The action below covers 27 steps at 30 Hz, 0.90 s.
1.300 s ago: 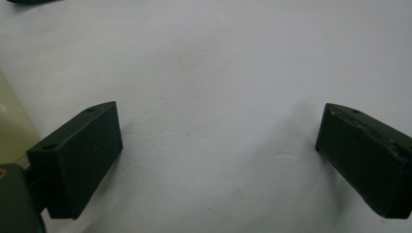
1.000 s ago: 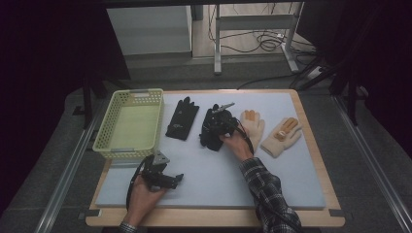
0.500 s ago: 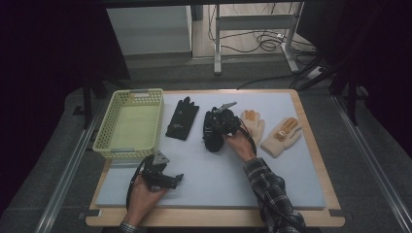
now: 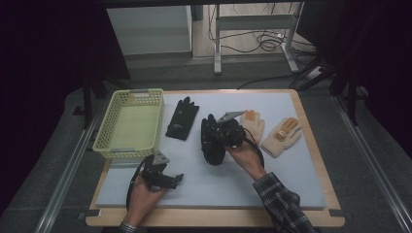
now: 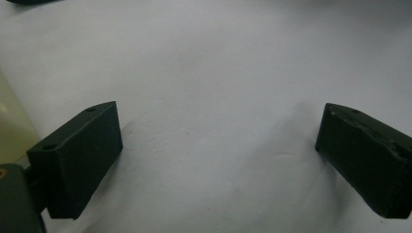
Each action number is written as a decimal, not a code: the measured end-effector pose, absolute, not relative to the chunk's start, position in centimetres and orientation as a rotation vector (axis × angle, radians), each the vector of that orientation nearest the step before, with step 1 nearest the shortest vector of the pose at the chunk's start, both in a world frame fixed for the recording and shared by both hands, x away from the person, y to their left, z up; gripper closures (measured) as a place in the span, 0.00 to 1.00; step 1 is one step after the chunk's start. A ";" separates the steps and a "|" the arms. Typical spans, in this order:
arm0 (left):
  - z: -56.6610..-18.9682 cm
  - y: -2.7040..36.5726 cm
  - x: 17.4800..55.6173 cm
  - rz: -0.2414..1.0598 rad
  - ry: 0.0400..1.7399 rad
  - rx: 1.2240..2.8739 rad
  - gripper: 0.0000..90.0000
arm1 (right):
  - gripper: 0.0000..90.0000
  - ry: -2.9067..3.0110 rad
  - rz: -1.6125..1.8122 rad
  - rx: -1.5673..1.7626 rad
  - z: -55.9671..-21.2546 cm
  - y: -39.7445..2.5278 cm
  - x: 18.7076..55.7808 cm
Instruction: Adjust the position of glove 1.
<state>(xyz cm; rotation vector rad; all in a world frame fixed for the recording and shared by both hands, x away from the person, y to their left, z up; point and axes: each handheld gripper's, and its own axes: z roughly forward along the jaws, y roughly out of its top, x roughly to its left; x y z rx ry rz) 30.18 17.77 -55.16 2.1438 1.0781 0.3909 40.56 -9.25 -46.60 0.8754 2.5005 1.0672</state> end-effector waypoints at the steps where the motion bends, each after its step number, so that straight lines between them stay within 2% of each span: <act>1: -55.2 17.8 30.2 0.391 1.078 2.144 0.03 | 0.87 2.503 1.070 0.879 -46.6 -9.4 39.9; 7: -55.2 17.7 30.2 0.391 1.081 2.138 0.03 | 0.87 2.512 1.080 0.876 -47.5 -10.3 35.2; 14: -55.2 17.7 30.2 0.390 1.083 2.136 0.03 | 0.85 2.529 1.058 0.891 -49.7 -10.8 33.5; 19: -55.2 17.7 30.2 0.390 1.084 2.136 0.04 | 0.58 2.554 1.115 0.892 -50.7 -11.0 33.5; 24: -55.2 17.7 30.2 0.389 1.084 2.137 0.04 | 0.56 2.528 1.135 0.881 -49.3 -11.2 33.8; 27: -55.2 17.7 30.2 0.389 1.084 2.137 0.04 | 0.61 2.535 1.110 0.859 -49.1 -11.2 34.1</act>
